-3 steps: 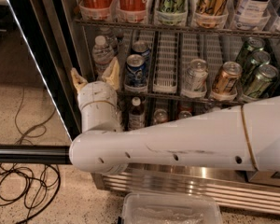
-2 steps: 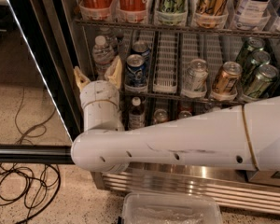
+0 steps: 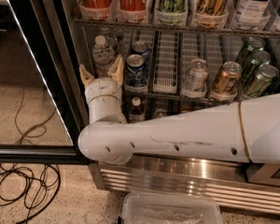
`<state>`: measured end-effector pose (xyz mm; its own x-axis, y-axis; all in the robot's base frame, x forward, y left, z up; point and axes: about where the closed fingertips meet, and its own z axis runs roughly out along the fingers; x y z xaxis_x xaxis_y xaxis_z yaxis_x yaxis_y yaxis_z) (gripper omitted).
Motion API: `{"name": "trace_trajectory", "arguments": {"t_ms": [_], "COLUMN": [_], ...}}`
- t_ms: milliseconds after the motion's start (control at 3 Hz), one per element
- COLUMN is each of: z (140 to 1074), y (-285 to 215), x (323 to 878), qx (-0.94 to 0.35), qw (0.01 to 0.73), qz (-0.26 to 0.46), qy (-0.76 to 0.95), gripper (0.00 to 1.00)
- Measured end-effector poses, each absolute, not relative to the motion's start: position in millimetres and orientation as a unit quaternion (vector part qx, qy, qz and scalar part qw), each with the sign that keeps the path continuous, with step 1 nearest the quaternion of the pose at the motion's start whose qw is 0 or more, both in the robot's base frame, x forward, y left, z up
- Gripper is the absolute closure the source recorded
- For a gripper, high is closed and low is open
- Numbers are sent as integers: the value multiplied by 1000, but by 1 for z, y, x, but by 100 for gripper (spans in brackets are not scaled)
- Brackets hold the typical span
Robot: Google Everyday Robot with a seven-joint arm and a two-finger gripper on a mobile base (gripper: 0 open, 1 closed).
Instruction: Pick water bottle from middle shelf of fridge
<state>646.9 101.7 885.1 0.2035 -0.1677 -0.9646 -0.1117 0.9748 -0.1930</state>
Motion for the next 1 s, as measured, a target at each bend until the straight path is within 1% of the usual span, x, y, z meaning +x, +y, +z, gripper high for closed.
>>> {"name": "trace_trajectory", "arguments": {"t_ms": [333,667,1000], "z": [879,876,875], "y": [105,107,107], "x": [659,668,672], "qx": [-118,-126,-142], "qw": [764,762,758], "qz": [-15,-22,-45], "qy": [635,635,635], "gripper": [27,31,30]}}
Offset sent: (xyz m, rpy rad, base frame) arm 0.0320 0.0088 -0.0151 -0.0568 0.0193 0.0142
